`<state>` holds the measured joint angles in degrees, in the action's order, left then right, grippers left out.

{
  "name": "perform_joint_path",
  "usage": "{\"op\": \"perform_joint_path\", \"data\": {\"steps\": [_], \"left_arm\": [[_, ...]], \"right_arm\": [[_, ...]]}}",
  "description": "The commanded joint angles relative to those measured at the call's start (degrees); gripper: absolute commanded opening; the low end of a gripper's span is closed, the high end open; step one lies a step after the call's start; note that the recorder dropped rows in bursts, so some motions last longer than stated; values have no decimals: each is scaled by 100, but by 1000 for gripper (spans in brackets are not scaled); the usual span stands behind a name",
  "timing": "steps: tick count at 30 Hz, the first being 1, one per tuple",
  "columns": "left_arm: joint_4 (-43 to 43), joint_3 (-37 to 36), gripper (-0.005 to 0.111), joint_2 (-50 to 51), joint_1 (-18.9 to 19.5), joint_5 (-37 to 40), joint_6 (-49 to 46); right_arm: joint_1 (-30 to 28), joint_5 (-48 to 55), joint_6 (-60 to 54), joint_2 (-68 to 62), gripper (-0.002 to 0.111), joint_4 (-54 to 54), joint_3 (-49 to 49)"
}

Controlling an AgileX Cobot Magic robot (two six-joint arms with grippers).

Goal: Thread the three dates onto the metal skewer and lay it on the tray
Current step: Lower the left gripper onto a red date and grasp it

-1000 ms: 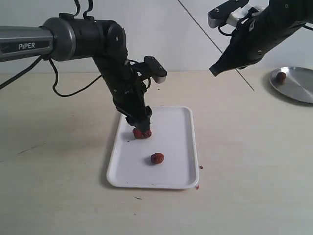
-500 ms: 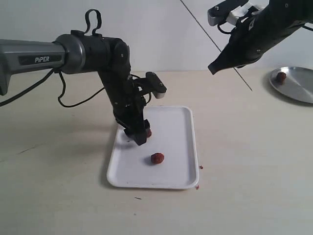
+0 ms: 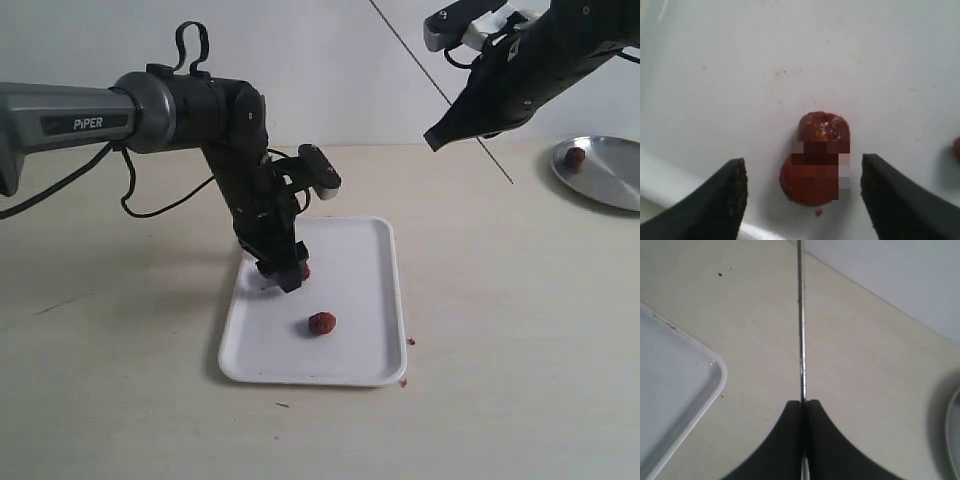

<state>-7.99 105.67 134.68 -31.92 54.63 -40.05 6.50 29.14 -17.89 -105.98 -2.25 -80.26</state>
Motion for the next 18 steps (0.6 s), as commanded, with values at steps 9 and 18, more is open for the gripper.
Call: {"op": "perform_joint_path", "data": {"steps": [9, 18], "left_arm": [[-17, 29, 56, 105, -1, -160, -9], [-17, 29, 38, 105, -1, -208, 69]], "right_arm": [[-13, -148, -45, 6, 0, 27, -9], [-13, -159, -45, 6, 0, 35, -9]]}}
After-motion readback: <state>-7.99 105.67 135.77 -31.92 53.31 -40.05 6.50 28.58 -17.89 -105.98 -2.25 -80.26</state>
